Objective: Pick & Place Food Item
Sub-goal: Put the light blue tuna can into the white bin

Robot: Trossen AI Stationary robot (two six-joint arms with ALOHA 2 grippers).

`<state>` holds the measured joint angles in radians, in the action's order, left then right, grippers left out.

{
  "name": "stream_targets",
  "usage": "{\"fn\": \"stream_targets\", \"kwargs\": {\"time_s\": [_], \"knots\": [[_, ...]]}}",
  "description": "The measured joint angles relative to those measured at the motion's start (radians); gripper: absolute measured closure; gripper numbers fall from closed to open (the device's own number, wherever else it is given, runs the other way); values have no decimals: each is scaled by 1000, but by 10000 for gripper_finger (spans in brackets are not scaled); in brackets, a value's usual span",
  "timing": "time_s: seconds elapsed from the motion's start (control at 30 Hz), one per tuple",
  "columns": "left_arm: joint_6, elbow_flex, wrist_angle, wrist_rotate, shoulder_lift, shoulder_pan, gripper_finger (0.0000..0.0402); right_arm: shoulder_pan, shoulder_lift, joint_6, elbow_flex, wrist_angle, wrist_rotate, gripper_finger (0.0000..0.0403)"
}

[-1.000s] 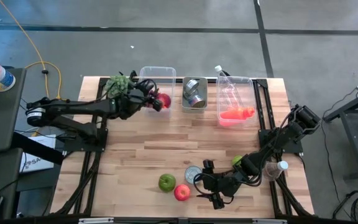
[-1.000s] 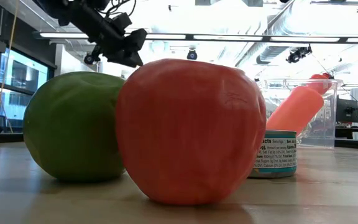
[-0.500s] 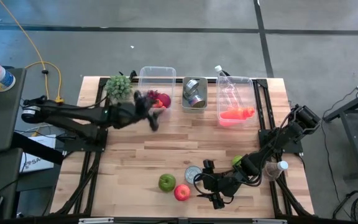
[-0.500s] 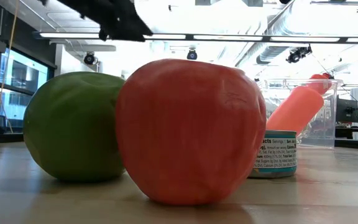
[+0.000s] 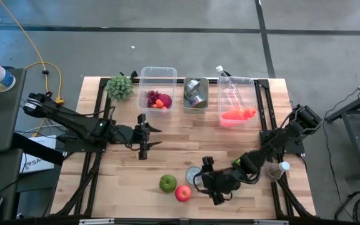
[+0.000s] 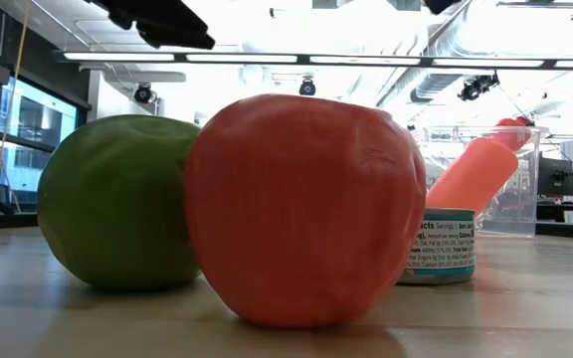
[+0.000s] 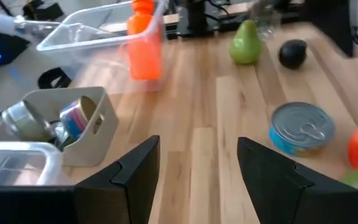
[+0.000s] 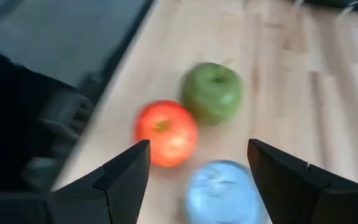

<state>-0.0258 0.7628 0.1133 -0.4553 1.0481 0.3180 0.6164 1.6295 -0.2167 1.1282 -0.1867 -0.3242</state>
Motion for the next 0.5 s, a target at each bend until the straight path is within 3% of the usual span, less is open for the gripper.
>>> {"fn": "stream_targets", "kwargs": {"time_s": [0.17, 0.37, 0.5], "knots": [[-46, 0, 11, 26, 0, 39, 197, -75, -26, 174, 0, -45, -18, 145], [-28, 0, 36, 46, 0, 85, 197, -206, -97, 245, 0, -206, -41, 145], [-5, 0, 69, 45, 0, 91, 197, -296, -102, 262, 0, -219, 48, 145]]}}
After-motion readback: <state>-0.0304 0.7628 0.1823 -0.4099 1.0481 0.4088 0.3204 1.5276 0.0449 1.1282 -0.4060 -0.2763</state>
